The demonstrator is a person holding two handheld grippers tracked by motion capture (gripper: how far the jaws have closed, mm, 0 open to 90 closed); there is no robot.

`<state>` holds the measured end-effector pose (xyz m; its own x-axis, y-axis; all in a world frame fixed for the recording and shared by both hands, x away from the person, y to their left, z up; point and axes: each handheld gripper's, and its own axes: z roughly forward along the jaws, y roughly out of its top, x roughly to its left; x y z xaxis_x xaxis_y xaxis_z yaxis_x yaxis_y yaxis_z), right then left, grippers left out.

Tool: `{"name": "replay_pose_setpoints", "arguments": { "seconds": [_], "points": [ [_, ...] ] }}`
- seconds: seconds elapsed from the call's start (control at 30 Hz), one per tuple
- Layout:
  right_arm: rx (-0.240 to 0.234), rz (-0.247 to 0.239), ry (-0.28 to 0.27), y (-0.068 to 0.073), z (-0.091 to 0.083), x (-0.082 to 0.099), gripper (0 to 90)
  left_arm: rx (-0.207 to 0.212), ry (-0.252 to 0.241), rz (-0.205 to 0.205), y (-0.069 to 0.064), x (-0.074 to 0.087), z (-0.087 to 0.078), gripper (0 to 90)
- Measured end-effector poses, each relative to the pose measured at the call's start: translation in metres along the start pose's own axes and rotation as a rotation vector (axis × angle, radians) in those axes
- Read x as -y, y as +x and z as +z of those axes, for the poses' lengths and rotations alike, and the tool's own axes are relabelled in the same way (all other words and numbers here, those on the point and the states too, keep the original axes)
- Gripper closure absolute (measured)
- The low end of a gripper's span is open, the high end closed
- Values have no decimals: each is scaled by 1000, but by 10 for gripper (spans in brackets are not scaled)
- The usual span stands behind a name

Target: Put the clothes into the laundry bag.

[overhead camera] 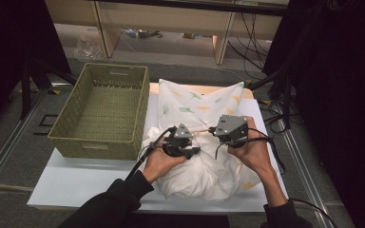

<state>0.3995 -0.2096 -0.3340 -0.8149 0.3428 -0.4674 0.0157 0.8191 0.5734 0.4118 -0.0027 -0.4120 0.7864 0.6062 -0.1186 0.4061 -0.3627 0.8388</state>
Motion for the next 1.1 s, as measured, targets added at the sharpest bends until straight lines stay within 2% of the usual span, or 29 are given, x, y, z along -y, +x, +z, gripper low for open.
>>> {"name": "replay_pose_setpoints", "arguments": {
  "seconds": [0.07, 0.1, 0.2, 0.27, 0.3, 0.33, 0.37, 0.4, 0.43, 0.5, 0.57, 0.63, 0.7, 0.77, 0.87, 0.9, 0.97, 1.07, 1.1],
  "points": [
    [0, 0, 1, 2, 2, -2, 898, -23, -12, -17, 9, -2, -5, 793],
    [1, -2, 0, 2, 2, -2, 898, -32, -22, -42, 10, -2, -3, 793],
    [2, -1, -5, 2, 5, -6, 899, -10, -20, -74, 6, 0, 8, 783],
    [4, -1, -4, 2, 5, -7, 898, 11, -3, -67, 1, 0, 19, 772],
    [4, 2, -3, 2, 5, -7, 899, 4, -11, -73, -3, 0, 26, 767],
    [5, 2, -5, 2, 4, -6, 898, 8, 16, -49, -3, 0, 29, 759],
    [4, 2, -6, 2, 4, -6, 898, 5, 6, -68, -5, -1, 34, 746],
    [4, -1, -7, 1, 3, -6, 898, 2, -22, -105, -7, -1, 39, 727],
    [4, 5, -3, 2, 3, -5, 898, 5, 1, -85, -5, -2, 39, 704],
    [2, 8, -2, 2, 3, -4, 898, 14, -40, -154, -6, -2, 43, 644],
    [-1, 4, -1, 2, 5, -2, 898, 23, -25, -139, -7, -2, 40, 550],
    [-8, 10, 2, 2, 7, 0, 898, 35, 13, -101, -6, -4, 27, 429],
    [-13, 9, 0, 1, 8, 2, 898, 6, -23, -73, -7, -5, 8, 342],
    [-11, 12, -4, 0, 7, 2, 898, -26, -70, -34, -4, -5, -13, 297],
    [-13, 15, -6, 0, 7, 2, 898, -53, -80, 31, 5, -7, -34, 212],
    [-14, 14, -5, 0, 7, 2, 898, -51, -73, 56, 9, -7, -37, 193],
    [-13, 13, -2, 1, 8, 1, 898, -73, -59, 18, 16, -4, -39, 165],
    [-16, 8, -4, 2, 8, 0, 898, -102, 14, 53, 27, 1, -31, 155],
    [-17, 8, -4, 2, 8, 0, 898, -106, 56, 100, 32, 3, -24, 156]
  ]
}}
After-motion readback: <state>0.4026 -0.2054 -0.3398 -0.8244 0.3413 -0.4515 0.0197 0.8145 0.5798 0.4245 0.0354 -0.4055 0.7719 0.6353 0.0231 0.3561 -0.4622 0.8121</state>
